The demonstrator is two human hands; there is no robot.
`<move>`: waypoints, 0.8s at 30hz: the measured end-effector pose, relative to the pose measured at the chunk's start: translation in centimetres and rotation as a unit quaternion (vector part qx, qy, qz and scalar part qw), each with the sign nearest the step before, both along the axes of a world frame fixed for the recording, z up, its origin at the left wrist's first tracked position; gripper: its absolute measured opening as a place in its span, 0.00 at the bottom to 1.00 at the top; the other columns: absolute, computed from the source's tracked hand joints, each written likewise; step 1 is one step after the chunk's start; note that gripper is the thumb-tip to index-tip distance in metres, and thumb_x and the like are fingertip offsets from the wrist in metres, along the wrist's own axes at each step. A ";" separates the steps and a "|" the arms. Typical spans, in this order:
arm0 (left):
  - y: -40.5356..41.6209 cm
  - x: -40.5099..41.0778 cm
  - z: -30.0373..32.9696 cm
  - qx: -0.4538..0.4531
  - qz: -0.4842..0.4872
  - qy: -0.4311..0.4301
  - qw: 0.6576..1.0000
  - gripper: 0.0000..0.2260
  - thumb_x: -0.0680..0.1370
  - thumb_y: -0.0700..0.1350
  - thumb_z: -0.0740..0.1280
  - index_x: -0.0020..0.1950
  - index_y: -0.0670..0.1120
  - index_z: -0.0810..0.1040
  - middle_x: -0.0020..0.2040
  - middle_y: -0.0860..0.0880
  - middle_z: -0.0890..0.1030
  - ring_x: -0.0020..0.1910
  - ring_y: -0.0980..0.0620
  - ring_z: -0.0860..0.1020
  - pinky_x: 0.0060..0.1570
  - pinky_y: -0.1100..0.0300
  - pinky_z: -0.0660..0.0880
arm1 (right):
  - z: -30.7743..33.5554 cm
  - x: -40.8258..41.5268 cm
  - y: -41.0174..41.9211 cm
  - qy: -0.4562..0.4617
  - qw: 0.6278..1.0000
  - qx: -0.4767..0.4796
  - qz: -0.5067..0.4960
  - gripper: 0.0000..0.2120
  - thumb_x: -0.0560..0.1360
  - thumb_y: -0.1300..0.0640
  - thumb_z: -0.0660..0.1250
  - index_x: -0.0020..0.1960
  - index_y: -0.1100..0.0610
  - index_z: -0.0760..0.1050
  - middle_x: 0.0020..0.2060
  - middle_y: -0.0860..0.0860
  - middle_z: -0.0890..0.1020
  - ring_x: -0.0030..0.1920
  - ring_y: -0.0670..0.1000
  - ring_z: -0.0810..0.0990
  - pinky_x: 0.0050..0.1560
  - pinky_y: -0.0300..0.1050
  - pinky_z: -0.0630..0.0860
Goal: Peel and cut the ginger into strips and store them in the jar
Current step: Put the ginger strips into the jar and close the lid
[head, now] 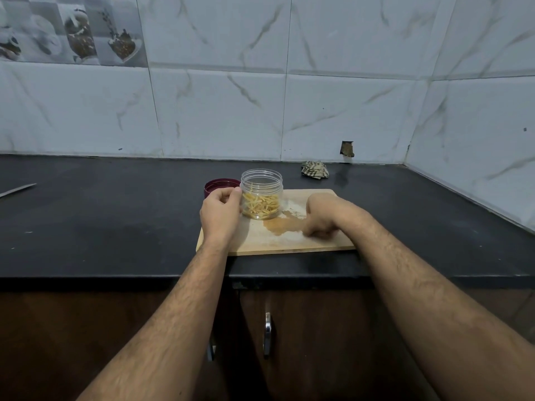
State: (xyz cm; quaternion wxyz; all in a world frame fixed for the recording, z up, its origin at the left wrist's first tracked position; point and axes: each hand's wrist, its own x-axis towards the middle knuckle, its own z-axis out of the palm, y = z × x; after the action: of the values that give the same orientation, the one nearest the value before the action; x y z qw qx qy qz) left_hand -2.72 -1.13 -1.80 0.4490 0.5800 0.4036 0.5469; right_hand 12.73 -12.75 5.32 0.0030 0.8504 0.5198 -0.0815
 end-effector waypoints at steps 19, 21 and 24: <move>2.0 -0.3 2.2 -0.086 -0.045 -0.063 0.993 0.07 0.80 0.48 0.67 0.44 0.48 0.80 0.43 0.52 0.82 0.41 0.54 0.78 0.30 0.60 0.70 | 5.1 -0.8 8.9 -0.026 0.974 0.190 0.125 0.06 0.76 0.62 0.65 0.41 0.56 0.77 0.41 0.52 0.81 0.45 0.53 0.78 0.41 0.43 0.71; 3.1 -0.7 2.3 -0.075 -0.023 -0.043 0.996 0.07 0.79 0.48 0.67 0.43 0.48 0.80 0.42 0.52 0.82 0.41 0.53 0.79 0.31 0.59 0.71 | 5.0 -0.8 9.2 -0.031 0.975 0.183 0.126 0.05 0.76 0.63 0.66 0.42 0.56 0.78 0.41 0.50 0.81 0.45 0.52 0.79 0.41 0.43 0.71; 5.0 -1.2 2.1 -0.068 0.016 -0.009 0.997 0.08 0.78 0.50 0.68 0.42 0.49 0.80 0.41 0.51 0.83 0.41 0.51 0.80 0.33 0.58 0.73 | 4.8 -0.6 9.5 -0.022 0.973 0.199 0.115 0.09 0.71 0.65 0.69 0.35 0.54 0.76 0.36 0.48 0.80 0.44 0.51 0.80 0.40 0.44 0.74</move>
State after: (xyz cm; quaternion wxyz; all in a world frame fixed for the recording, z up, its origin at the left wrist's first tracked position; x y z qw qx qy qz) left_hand -3.97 3.85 0.27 0.4825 0.5363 0.4451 0.5306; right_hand 12.17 -3.22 10.07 -0.1456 0.7700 0.6197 0.0435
